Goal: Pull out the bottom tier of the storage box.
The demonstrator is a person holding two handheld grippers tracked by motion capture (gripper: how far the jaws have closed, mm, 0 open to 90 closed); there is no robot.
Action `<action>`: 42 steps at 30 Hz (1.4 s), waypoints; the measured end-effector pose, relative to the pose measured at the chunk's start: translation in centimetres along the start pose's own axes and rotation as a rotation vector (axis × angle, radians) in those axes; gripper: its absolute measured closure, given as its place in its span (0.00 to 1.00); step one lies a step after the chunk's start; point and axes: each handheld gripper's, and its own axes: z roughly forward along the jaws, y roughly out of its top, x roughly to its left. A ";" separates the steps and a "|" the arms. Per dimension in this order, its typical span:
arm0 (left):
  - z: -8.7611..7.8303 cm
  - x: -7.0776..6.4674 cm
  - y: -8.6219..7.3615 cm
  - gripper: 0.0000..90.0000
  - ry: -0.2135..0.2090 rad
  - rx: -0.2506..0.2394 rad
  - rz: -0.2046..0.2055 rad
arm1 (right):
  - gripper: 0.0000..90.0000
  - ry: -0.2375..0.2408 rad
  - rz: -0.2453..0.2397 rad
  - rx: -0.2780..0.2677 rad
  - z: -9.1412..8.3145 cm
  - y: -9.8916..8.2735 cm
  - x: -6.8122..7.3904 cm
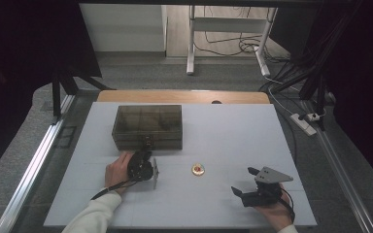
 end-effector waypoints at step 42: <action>-2.6 1.1 -0.3 0.61 -0.083 -0.077 -0.161 | 0.08 0.000 0.004 -0.004 -0.2 0.0 0.0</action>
